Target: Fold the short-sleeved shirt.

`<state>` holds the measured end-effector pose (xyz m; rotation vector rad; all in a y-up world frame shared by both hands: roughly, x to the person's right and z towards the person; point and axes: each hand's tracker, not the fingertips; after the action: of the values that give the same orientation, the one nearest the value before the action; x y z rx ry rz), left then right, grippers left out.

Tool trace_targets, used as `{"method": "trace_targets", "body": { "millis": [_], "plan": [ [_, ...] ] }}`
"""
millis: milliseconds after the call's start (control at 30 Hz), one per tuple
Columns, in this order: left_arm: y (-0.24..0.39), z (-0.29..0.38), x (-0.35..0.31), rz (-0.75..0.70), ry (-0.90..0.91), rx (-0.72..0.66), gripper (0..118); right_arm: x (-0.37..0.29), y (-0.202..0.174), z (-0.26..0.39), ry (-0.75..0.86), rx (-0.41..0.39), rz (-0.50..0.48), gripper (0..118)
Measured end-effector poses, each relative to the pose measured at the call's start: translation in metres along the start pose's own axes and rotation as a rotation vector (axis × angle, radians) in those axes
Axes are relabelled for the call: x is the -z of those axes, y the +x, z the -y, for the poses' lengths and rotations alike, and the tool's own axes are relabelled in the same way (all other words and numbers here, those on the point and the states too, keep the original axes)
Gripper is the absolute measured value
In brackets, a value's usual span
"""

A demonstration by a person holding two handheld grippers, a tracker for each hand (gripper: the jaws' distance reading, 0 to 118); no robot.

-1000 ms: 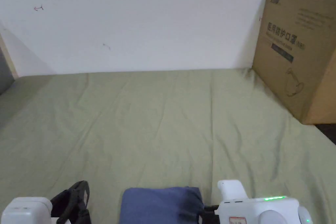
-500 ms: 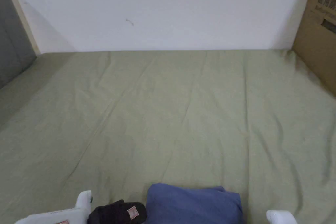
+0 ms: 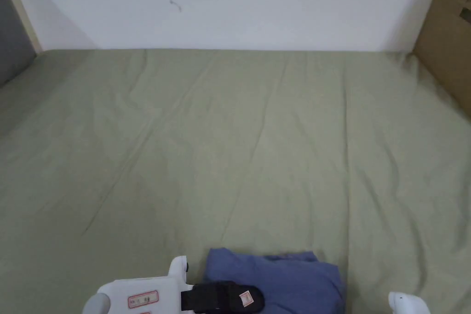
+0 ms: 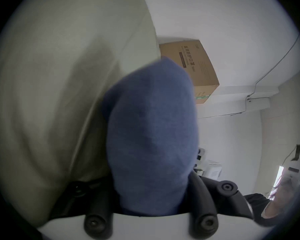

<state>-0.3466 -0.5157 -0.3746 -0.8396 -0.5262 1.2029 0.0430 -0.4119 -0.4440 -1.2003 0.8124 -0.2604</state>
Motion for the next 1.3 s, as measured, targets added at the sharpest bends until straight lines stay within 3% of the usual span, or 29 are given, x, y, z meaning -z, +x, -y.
{"method": "trace_targets", "body": {
  "millis": [33,133,300,367,467,533,667,767,933,967,1067,1100,1200,1300],
  "plan": [
    [0.017,-0.001,-0.001,0.087,-0.001,0.039,19,0.0,0.001,0.001,0.003,0.011,-0.003,7],
    [0.02,0.001,-0.001,0.019,0.0,0.037,19,-0.002,-0.001,0.0,0.006,0.024,0.002,7],
    [0.073,0.005,-0.027,-0.162,0.026,0.156,20,-0.037,-0.041,0.008,0.121,-0.092,0.105,7],
    [0.101,0.004,-0.052,-0.196,0.026,0.24,20,-0.061,-0.053,0.011,0.158,-0.05,0.064,7],
    [0.136,-0.008,-0.108,-0.328,0.022,0.386,20,-0.103,-0.069,0.015,0.228,0.077,-0.099,7],
    [0.146,-0.019,-0.148,-0.465,0.022,0.406,20,-0.124,-0.079,0.018,0.29,0.078,-0.135,7],
    [0.15,-0.041,-0.225,-0.742,0.045,0.402,20,-0.154,-0.097,0.019,0.348,-0.014,-0.051,7],
    [0.145,-0.056,-0.269,-1.056,0.039,0.401,20,-0.164,-0.107,0.023,0.363,-0.068,-0.027,7],
    [0.117,-0.069,-0.3,-1.451,-0.068,0.514,21,-0.163,-0.116,0.027,0.341,-0.057,0.003,7],
    [0.114,-0.07,-0.305,-1.5,-0.072,0.534,27,-0.162,-0.118,0.027,0.334,-0.042,0.011,7],
    [0.117,-0.068,-0.316,-1.663,0.002,0.61,99,-0.164,-0.127,0.027,0.331,-0.025,-0.007,7],
    [0.121,-0.066,-0.32,-1.698,0.037,0.65,107,-0.165,-0.131,0.026,0.337,-0.05,-0.01,7],
    [0.139,-0.059,-0.331,-1.673,0.142,0.68,105,-0.166,-0.143,0.024,0.355,-0.13,0.027,7],
    [0.153,-0.046,-0.328,-1.616,0.162,0.685,105,-0.165,-0.148,0.021,0.357,-0.141,0.026,7]
  ]
}}
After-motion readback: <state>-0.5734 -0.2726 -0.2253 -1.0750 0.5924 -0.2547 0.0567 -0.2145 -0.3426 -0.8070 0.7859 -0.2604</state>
